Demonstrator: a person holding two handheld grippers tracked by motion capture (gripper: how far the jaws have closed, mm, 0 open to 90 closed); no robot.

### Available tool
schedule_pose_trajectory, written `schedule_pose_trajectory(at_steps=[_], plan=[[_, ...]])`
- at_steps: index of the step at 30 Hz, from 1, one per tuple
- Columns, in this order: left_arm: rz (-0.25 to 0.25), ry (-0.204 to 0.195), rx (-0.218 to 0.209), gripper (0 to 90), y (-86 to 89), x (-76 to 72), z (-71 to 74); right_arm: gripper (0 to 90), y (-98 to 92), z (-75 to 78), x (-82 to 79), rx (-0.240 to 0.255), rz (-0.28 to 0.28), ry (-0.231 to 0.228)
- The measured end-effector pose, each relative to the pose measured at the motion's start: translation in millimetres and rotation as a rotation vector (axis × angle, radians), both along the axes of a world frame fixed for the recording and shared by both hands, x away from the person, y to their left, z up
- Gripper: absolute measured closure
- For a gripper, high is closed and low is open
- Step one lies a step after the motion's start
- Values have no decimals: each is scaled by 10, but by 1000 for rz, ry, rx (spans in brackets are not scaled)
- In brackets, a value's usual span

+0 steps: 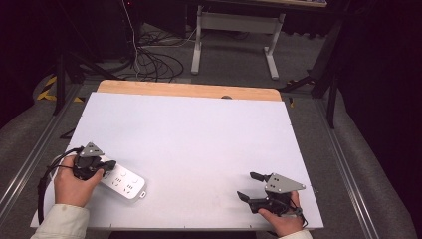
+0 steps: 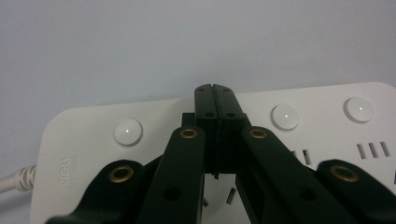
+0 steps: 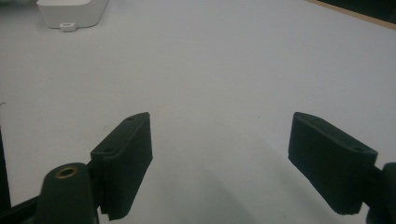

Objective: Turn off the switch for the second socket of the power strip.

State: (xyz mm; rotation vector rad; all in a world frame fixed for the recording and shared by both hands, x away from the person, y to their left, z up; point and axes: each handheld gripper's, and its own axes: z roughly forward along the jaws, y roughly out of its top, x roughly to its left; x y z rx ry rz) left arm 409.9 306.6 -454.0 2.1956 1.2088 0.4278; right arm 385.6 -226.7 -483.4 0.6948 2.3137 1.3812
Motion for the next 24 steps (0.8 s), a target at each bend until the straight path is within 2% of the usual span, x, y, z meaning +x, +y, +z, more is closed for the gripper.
schedule_pose_trajectory(at_steps=[16,18,19,24], plan=[[-2,-10,9,899,-9,-11,-7,225,1,0,-3,-4,0,0],[-12,-8,-1,899,-1,-7,-12,225,2,0,-3,-4,2,0],[-15,-11,-20,899,-3,-2,-24,225,2,0,-4,-4,2,0],[-11,-12,-16,900,-8,1,-23,225,0,0,-3,-2,2,-1]])
